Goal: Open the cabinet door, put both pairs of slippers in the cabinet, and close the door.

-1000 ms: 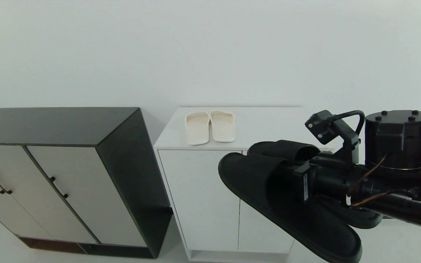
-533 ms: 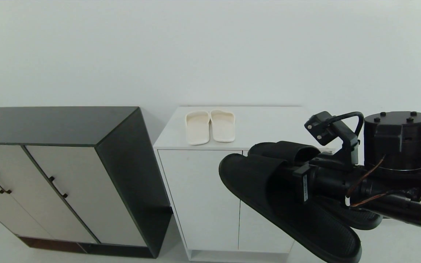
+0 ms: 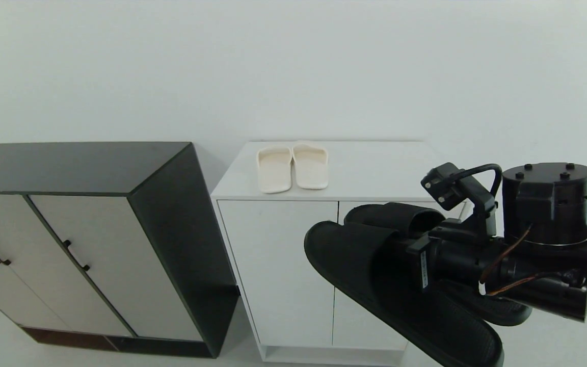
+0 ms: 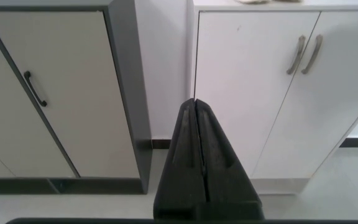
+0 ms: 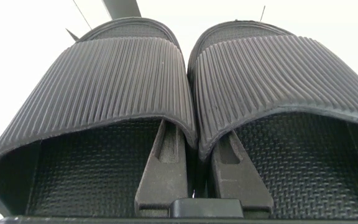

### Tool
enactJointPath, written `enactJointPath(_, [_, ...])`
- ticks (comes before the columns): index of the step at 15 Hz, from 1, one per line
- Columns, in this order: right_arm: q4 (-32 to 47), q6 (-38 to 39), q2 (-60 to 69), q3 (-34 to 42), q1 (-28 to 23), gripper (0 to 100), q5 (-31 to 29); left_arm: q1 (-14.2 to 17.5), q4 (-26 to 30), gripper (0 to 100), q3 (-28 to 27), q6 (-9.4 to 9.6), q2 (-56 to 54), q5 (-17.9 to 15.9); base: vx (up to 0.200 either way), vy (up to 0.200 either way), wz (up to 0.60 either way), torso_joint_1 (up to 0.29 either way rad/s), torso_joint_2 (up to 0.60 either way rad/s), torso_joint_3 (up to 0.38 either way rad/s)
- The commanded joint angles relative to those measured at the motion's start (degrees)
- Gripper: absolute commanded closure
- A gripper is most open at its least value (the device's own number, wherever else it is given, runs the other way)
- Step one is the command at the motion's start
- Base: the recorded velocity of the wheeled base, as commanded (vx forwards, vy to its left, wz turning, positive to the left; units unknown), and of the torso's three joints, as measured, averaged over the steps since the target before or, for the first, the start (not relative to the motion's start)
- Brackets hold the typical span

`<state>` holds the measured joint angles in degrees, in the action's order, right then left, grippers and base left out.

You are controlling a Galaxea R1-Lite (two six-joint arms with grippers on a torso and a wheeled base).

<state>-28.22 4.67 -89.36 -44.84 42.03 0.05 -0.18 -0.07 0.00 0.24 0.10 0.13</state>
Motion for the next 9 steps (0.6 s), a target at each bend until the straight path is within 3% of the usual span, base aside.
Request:
enactJointPath(1, [0.0, 0.0, -0.3, 0.3, 0.2, 100, 0.0, 0.0, 0.0, 100, 0.0, 0.02, 0.1, 0.0, 0.0, 0.0, 0.0, -0.212, 0.53, 0.295])
enactJointPath(5, [0.0, -0.4, -0.6, 0.9, 0.9, 100, 0.0, 0.0, 0.0, 100, 0.0, 0.11, 0.1, 0.0, 0.0, 0.0, 0.0, -0.216, 0.53, 0.31])
enactJointPath(6, [0.0, -1.3, -0.6, 1.3, 1.3, 100, 0.0, 0.0, 0.0, 0, 0.0, 0.11, 0.1, 0.0, 0.0, 0.0, 0.0, -0.222, 0.53, 0.315])
enactJointPath(9, [0.0, -1.9, -0.5, 1.8, 1.4, 100, 0.0, 0.0, 0.0, 0, 0.0, 0.28, 0.0, 0.2, 0.0, 0.0, 0.0, -0.203, 0.51, 0.31])
